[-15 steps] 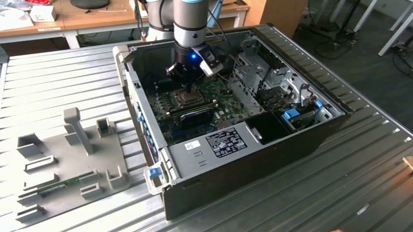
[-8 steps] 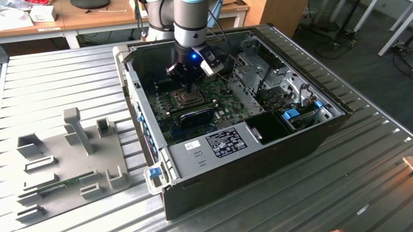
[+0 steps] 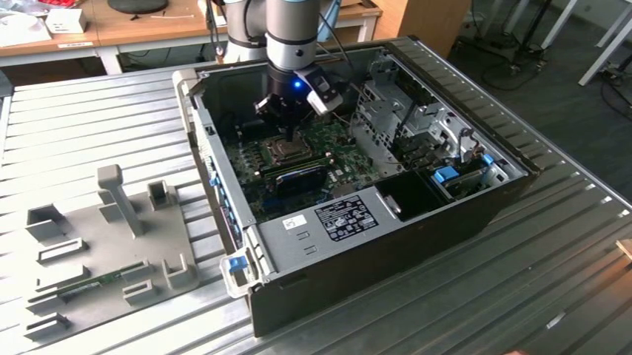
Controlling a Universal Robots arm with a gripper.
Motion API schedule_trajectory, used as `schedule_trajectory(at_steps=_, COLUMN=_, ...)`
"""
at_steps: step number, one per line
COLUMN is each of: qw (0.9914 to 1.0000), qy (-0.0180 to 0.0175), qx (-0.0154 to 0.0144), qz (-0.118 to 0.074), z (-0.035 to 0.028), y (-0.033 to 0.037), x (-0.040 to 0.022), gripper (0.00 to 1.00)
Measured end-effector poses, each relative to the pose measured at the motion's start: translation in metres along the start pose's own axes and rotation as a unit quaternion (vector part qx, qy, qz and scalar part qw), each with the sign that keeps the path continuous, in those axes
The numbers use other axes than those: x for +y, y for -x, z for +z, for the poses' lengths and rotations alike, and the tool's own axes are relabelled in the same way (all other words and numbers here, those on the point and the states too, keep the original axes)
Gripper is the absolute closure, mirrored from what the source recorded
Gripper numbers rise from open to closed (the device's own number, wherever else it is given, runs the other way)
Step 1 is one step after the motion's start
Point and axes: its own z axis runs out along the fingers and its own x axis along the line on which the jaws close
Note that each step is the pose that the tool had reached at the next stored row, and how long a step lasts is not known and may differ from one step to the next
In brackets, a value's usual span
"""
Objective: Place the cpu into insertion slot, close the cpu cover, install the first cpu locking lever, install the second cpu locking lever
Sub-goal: 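Install the first cpu locking lever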
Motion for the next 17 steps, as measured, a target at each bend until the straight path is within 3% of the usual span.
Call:
schedule_trajectory(at_steps=7, qw=1.0, qy=0.0, qx=-0.0005, qz=0.0, z=-0.0003, y=0.0005, x=-0.004, gripper=0.9)
schedule_trajectory(at_steps=10, qw=0.99995, qy=0.0012, qx=-0.0102, qz=-0.002, z=-0.0003, y=0.0002, x=-0.0041, gripper=0.9)
schedule_trajectory(at_steps=17, qw=0.99993, qy=0.001, qx=-0.0112, qz=-0.002, z=-0.0004, y=-0.002, x=-0.0043, gripper=0.9)
